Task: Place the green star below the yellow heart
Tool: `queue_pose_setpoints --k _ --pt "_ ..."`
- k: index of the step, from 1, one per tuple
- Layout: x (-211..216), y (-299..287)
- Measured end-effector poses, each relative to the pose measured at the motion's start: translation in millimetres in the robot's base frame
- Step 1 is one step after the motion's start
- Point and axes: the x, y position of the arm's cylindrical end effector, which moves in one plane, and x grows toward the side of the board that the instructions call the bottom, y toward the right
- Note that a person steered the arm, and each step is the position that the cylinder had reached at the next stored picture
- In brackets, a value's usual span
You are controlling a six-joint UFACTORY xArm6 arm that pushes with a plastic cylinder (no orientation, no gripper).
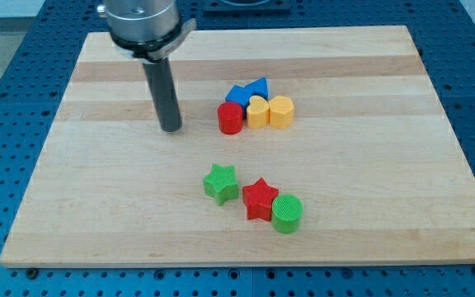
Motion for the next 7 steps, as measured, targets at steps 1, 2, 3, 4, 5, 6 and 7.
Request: queue_pose_setpoints --k 1,2,3,4,5,6,7 --pt "9 -32" --pt "44 -71" --pt "90 -78" --pt "130 -58" --pt "147 -1" --pt "142 61" --pt "132 105"
